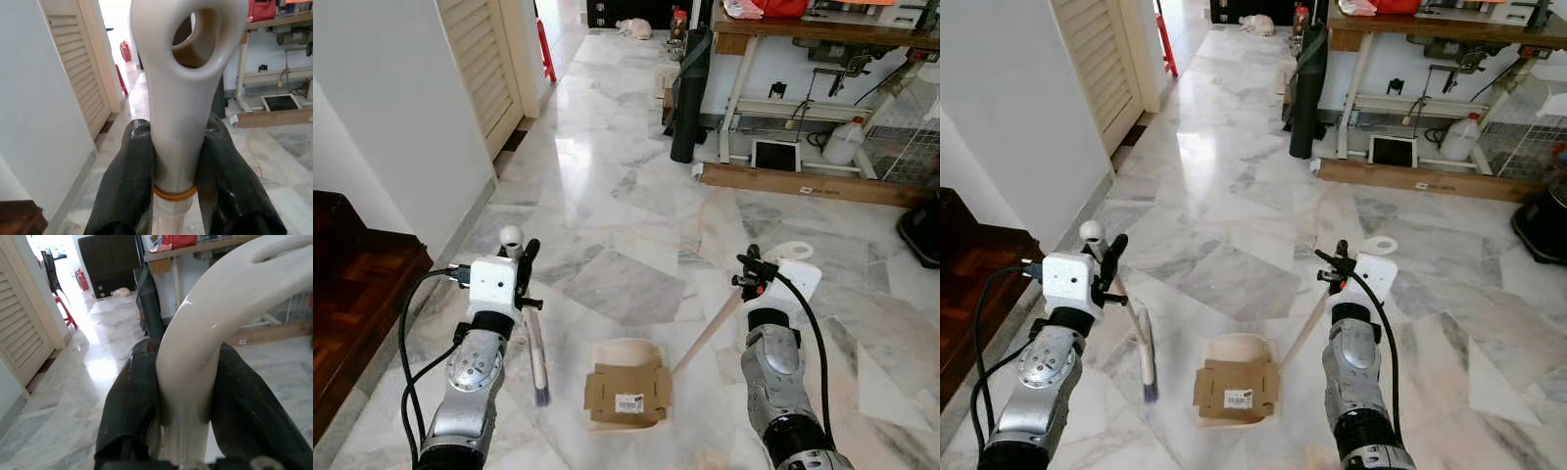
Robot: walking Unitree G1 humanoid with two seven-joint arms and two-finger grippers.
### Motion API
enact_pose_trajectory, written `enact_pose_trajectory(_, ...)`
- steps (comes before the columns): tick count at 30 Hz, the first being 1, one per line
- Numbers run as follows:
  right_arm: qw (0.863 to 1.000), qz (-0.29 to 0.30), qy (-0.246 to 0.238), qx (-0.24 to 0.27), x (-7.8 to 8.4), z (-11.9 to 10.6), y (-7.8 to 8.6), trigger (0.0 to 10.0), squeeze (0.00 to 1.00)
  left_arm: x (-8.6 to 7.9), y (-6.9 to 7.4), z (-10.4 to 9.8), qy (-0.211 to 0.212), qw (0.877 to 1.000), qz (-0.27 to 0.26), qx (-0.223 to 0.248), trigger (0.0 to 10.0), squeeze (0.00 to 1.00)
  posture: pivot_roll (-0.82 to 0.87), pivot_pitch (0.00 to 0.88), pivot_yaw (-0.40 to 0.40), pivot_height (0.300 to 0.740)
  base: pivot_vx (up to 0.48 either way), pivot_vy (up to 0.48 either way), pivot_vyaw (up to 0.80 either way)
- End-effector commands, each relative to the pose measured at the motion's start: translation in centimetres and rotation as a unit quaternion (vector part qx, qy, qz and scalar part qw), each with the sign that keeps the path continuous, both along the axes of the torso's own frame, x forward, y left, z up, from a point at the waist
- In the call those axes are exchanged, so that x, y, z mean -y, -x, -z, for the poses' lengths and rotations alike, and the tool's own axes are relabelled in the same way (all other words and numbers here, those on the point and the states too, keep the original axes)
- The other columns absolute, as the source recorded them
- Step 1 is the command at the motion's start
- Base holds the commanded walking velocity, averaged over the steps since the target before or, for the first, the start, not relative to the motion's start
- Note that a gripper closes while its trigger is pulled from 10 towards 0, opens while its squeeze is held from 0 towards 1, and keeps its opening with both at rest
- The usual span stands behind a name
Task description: Sweep floor
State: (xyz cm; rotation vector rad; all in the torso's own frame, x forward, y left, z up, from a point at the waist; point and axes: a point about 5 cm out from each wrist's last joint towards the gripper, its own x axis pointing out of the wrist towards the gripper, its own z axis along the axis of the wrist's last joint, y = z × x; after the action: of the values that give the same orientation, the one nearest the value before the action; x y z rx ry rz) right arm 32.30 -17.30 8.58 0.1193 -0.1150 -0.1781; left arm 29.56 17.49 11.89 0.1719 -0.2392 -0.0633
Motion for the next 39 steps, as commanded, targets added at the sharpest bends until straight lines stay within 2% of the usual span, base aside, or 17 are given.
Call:
enact_pose_trajectory(1,0.999,-0.01,0.027,0.035,0.35,-1.78,-0.3,10.0,0.0,0.27,-0.17,-1.09,0.005,0.999,0.007,0.033,10.0,0.0,0.11,0.0,-0.029,0.74,0.0,0.0,0.0)
enact_pose_trajectory(9,0.999,-0.003,0.036,0.034,0.92,-1.93,-0.21,10.0,0.0,-0.08,0.15,-0.64,0.005,1.0,0.001,0.026,10.0,0.0,0.11,0.0,-0.025,0.74,0.0,0.0,0.0)
enact_pose_trajectory(39,0.999,0.013,0.025,0.025,0.52,-1.8,0.36,10.0,0.0,-0.03,0.3,-0.55,-0.006,1.0,-0.004,0.017,10.0,0.0,0.11,0.0,-0.007,0.74,0.0,0.0,0.8)
